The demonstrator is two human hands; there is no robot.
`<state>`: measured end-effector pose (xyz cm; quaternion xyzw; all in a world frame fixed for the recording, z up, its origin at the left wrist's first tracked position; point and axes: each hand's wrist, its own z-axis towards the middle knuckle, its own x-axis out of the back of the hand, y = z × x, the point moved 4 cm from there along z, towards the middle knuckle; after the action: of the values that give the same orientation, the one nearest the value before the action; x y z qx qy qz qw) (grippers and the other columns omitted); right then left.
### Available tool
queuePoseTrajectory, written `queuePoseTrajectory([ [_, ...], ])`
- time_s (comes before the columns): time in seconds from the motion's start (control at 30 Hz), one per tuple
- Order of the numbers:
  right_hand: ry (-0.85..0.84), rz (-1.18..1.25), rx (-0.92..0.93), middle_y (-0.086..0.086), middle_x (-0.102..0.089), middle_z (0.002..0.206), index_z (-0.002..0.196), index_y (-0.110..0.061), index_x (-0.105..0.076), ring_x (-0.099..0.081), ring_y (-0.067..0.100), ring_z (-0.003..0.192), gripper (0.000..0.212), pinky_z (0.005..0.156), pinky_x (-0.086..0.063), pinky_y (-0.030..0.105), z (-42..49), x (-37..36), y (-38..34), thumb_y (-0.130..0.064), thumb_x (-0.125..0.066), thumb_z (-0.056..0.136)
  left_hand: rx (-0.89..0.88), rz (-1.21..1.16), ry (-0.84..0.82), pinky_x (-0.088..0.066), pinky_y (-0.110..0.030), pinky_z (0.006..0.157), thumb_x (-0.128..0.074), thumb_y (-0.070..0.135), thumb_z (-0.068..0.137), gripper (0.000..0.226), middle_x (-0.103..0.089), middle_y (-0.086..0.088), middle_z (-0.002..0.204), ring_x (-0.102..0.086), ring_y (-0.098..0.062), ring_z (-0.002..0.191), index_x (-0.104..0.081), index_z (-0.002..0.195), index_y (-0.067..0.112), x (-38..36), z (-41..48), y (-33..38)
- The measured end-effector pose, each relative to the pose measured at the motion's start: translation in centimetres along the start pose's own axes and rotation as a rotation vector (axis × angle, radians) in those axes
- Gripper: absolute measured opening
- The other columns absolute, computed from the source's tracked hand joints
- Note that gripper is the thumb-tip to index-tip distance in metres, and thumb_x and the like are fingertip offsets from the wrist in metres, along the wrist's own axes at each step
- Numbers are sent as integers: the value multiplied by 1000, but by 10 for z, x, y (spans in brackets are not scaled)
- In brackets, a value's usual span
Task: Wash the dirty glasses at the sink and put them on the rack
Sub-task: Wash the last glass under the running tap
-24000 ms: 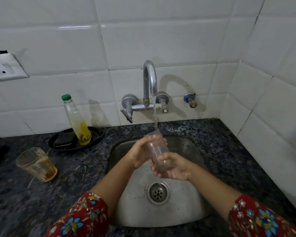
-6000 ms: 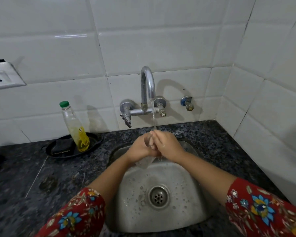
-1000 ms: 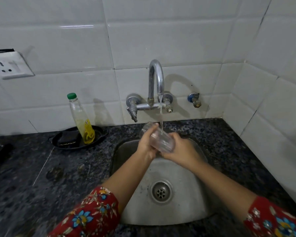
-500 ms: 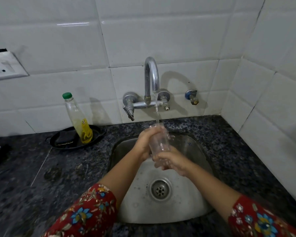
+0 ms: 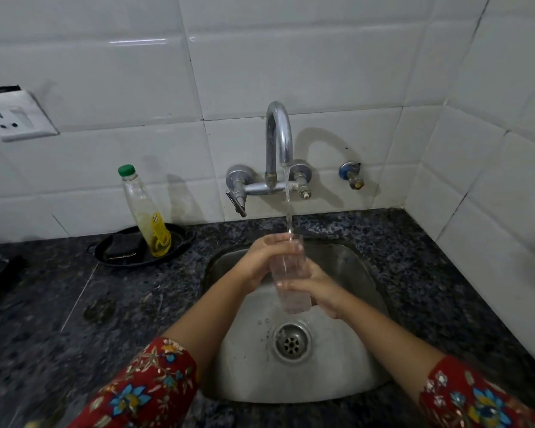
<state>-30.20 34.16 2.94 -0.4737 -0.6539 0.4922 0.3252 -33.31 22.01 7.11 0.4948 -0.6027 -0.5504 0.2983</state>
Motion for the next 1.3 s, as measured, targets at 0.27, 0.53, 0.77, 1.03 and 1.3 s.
queuePoseTrajectory([
  [0.27, 72, 95, 81, 3, -67, 103, 108, -20, -59, -62, 21, 101, 49, 91, -50, 43, 9, -13, -14, 11, -70, 71, -53, -164, 168, -33, -45, 110, -77, 44, 57, 109, -58, 4, 132, -51, -18, 124, -24, 150, 26, 15, -16, -2],
  [0.53, 126, 108, 39, 1, -65, 99, 100, -24, -58, -61, 19, 96, 48, 87, -50, 43, 2, 0, -1, 10, -72, 69, -50, -128, 117, -27, -46, 114, -68, 49, 69, 79, -61, 8, 132, -52, -12, 127, -40, 140, 28, 11, -28, -9],
  [0.77, 127, -45, -50, 7, -56, 115, 116, -16, -41, -55, 19, 106, 61, 91, -46, 40, -2, -3, 11, -5, -78, 70, -83, 34, 158, -48, -36, 97, -69, 24, 86, 65, -63, -1, 129, -60, -16, 116, -40, 144, 17, 10, -24, -5],
  [1.03, 88, -445, -32, 1, -66, 103, 102, -22, -60, -65, 21, 94, 51, 74, -56, 42, -9, 15, -9, -21, -87, 59, -60, 369, 393, -55, -38, 90, -59, 34, 93, 27, -72, -6, 101, -69, -21, 93, -69, 109, 15, 23, -19, -28],
  [1.3, 355, -957, 180, -5, -66, 112, 114, -29, -55, -62, 18, 100, 73, 80, -51, 32, 16, -5, -76, -67, -74, 55, 545, -712, 222, -51, -20, 39, -29, 55, 97, 67, -67, -23, 88, -65, -24, 55, -58, 119, -2, 14, -12, -93],
])
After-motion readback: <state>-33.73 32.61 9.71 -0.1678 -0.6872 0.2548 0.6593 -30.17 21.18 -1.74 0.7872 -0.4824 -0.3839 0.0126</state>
